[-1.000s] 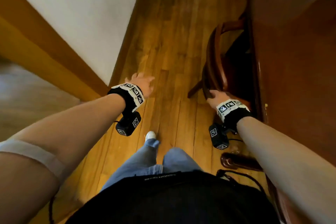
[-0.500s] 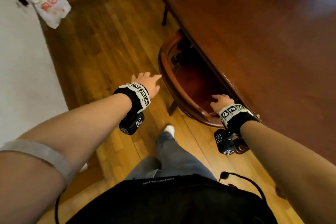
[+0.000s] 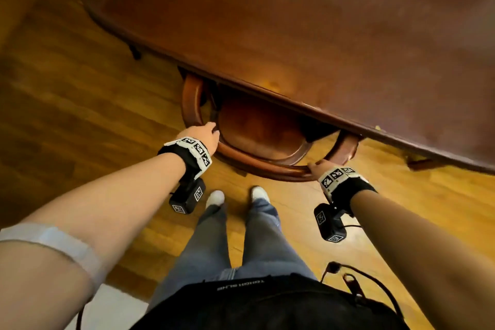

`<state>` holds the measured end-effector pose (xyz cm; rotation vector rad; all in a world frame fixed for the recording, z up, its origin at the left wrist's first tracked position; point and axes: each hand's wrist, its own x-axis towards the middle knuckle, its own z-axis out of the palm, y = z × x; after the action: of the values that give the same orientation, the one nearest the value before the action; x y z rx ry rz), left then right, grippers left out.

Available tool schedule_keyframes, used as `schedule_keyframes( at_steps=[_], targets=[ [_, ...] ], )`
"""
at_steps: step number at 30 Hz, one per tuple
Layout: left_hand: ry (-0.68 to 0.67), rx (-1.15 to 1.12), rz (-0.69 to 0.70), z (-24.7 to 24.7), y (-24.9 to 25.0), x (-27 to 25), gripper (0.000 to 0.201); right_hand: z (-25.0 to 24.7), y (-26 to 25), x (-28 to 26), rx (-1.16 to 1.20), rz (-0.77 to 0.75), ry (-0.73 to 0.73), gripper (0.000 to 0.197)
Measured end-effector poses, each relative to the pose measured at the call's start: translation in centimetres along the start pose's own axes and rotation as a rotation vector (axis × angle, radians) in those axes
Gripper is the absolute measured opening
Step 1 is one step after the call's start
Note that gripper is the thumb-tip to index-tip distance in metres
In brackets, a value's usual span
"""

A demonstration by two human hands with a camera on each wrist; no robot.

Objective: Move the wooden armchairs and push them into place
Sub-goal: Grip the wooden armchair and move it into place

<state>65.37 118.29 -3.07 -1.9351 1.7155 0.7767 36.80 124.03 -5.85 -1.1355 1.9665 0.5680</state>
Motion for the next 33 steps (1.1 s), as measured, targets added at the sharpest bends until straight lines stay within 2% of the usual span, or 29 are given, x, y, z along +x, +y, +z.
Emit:
schedule_keyframes(
  at_steps=[4,6,8,12,15,22,27,33],
  targets=[
    [-0.062,0.090,0.112,0.6,-1.5,2.8,0.045,3.6,-2.1,0.2,0.439,0.177,0.060,0.048],
    [-0.078,0.059,0.133,1.3,-2.0,3.6,0.044,4.5,-3.0,0.2,0.596,0.240,0.106,0.048],
    [-0.068,-0.041,0.104,1.8,-2.2,3.9,0.042,5.4,-3.1,0.7,0.697,0.262,0.148,0.044],
    [-0.022,-0.419,-0.026,2.3,-2.6,5.3,0.028,6.1,-4.1,-0.3,0.850,0.294,0.180,0.035],
    [0.029,-0.527,-0.075,2.0,-2.7,5.7,0.028,6.1,-4.7,-0.9,0.899,0.290,0.242,0.032],
    [0.050,-0.519,-0.085,3.6,-4.4,4.2,0.029,8.7,-5.0,-3.2,0.974,0.311,0.323,0.018],
    [0.031,-0.549,-0.107,6.8,-7.0,0.4,0.028,13.2,-3.7,-6.3,0.969,0.316,0.302,0.005],
    [-0.012,-0.579,-0.159,11.8,-10.8,-4.4,0.028,19.6,-1.7,-10.1,0.981,0.312,0.270,0.008]
  ],
)
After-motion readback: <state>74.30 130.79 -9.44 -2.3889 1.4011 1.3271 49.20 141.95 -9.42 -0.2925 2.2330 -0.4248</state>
